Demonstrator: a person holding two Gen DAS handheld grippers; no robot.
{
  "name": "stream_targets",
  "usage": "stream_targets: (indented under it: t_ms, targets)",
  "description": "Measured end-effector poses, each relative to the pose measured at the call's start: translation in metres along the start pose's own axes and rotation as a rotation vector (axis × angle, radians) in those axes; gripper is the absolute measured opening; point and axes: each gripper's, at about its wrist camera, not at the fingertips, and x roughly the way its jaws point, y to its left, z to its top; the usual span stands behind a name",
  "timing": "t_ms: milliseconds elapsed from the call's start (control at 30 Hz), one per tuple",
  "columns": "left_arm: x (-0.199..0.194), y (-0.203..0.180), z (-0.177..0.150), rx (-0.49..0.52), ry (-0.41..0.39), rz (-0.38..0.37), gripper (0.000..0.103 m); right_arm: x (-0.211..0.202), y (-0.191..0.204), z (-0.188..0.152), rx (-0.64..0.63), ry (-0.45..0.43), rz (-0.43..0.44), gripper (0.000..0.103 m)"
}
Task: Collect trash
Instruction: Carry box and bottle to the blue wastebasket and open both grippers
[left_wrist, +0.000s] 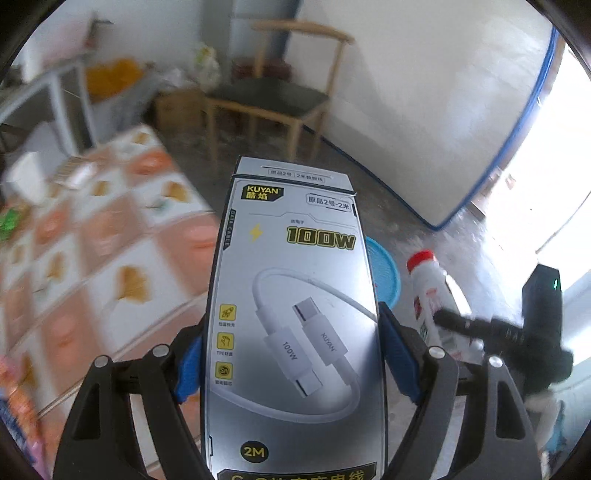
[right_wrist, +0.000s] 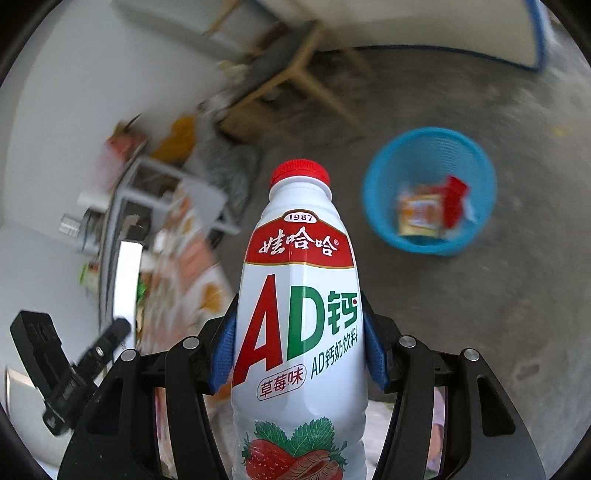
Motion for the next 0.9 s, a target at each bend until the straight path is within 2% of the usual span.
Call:
stream_targets:
  t_ms: [67, 200, 400, 467, 533, 567, 667, 733, 900]
  targets:
    - [0.031, -0.012, 0.014, -0.007, 0.058, -0.02, 0.079, 0.001, -0.027, 0.005, 0.067, 0.003, -0.016, 0.055]
    - [0.092, -0.046, 0.036, 0.059, 0.154, -0.013, 0.079, 0.011, -0.059, 0.021, 0.148, 0.01, -0.023, 0.055]
    - [0.177, -0.087, 0.065, 0.106, 0.285, -0.03, 0.079, 0.048, -0.087, 0.058, 0.215, 0.045, -0.026, 0.055]
    - [0.197, -0.095, 0.082, 0.102, 0.288, -0.044, 0.079, 0.064, -0.093, 0.076, 0.234, 0.051, -0.018, 0.055]
    - [0.218, -0.107, 0.098, 0.101, 0.277, -0.066, 0.08, 0.079, -0.101, 0.097, 0.241, 0.043, -0.015, 0.063]
    - [0.228, -0.111, 0.105, 0.092, 0.268, -0.071, 0.085, 0.089, -0.106, 0.11, 0.241, 0.034, -0.026, 0.067]
    - [0.25, -0.121, 0.116, 0.075, 0.237, -0.077, 0.086, 0.106, -0.124, 0.132, 0.276, 0.006, -0.087, 0.07]
    - [0.256, -0.12, 0.116, 0.068, 0.243, -0.091, 0.086, 0.108, -0.132, 0.133, 0.304, -0.003, -0.095, 0.07]
    - [0.246, -0.117, 0.11, 0.074, 0.234, -0.126, 0.086, 0.096, -0.137, 0.109, 0.309, -0.012, -0.077, 0.069]
